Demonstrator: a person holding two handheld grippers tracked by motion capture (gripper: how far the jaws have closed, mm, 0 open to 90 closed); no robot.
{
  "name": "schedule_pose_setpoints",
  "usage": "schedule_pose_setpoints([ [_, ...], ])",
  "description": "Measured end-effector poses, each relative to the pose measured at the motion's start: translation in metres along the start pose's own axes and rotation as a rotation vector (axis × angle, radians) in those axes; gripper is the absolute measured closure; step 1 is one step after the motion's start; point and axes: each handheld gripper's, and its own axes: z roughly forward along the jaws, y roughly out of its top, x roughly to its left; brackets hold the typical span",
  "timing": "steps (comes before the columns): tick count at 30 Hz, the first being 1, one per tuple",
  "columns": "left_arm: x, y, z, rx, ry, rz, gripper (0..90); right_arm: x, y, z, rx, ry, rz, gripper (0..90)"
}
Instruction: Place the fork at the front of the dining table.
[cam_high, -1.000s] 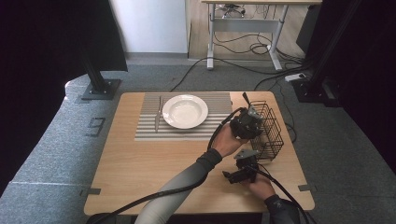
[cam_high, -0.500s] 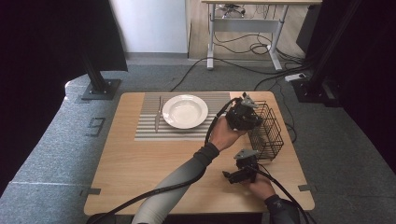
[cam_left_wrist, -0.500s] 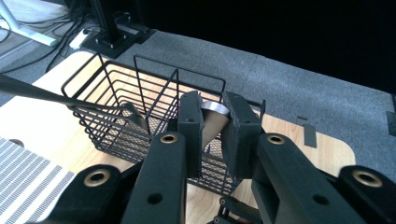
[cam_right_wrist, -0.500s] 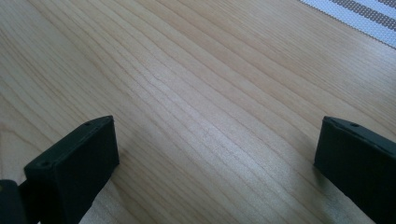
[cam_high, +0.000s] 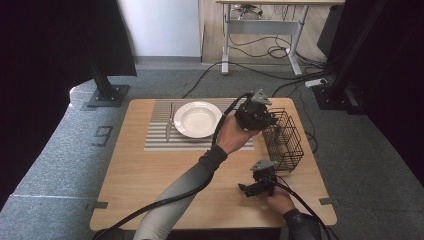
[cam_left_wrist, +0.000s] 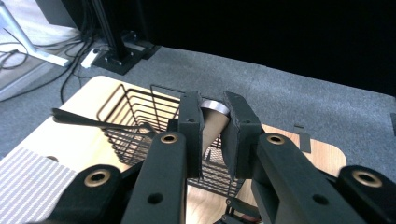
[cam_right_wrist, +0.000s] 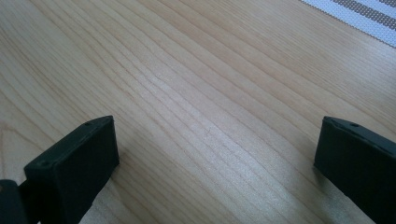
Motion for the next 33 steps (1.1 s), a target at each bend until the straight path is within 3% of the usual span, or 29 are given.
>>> schedule_pose_setpoints([
  [10,0.005,-0.005,-0.022,0.011,0.024,0.011,78.7,0.0,0.0,0.0,-0.002,0.0,0.001,0.0],
  [20,0.016,-0.033,-0.037,0.065,0.035,0.017,78.7,0.0,0.0,0.0,0.001,0.008,-0.006,0.0],
  [33,0.024,-0.075,-0.051,0.095,0.024,-0.001,78.8,-0.001,0.001,0.001,0.001,0.014,-0.012,0.0],
])
